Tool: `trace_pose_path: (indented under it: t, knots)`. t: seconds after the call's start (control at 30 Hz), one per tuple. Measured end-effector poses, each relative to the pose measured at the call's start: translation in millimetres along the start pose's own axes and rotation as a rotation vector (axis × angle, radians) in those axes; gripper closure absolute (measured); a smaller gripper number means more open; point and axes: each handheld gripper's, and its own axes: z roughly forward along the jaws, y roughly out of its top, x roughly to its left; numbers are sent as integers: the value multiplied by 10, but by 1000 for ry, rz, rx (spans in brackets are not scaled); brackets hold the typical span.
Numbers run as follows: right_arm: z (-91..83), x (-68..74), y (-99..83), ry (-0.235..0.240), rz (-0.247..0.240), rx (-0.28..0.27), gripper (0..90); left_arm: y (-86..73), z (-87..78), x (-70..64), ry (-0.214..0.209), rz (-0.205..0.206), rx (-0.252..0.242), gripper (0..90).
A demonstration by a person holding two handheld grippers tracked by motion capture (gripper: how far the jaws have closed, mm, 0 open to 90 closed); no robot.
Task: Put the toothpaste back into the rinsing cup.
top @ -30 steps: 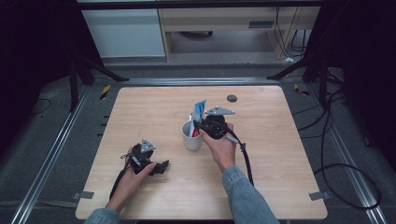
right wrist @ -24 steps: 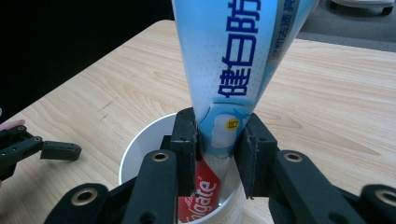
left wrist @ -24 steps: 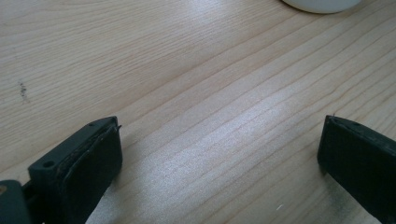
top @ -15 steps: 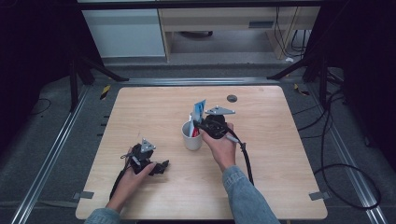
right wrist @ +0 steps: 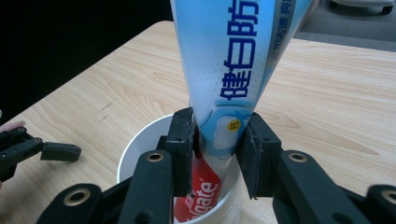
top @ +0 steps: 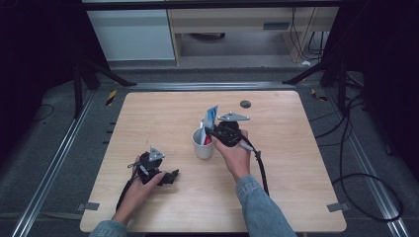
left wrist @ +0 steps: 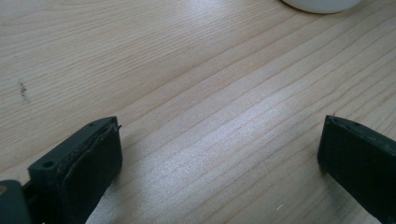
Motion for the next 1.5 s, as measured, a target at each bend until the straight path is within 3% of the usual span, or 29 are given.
trace_pose_path:
  t: [1.03,1.5]
  knots:
    - [-31,-36,-9,5,12,2,580,0,0,0,0,0,0,0]
    - [-140,-37,31,-8,18,13,355,0,0,-1,1,0,0,0]
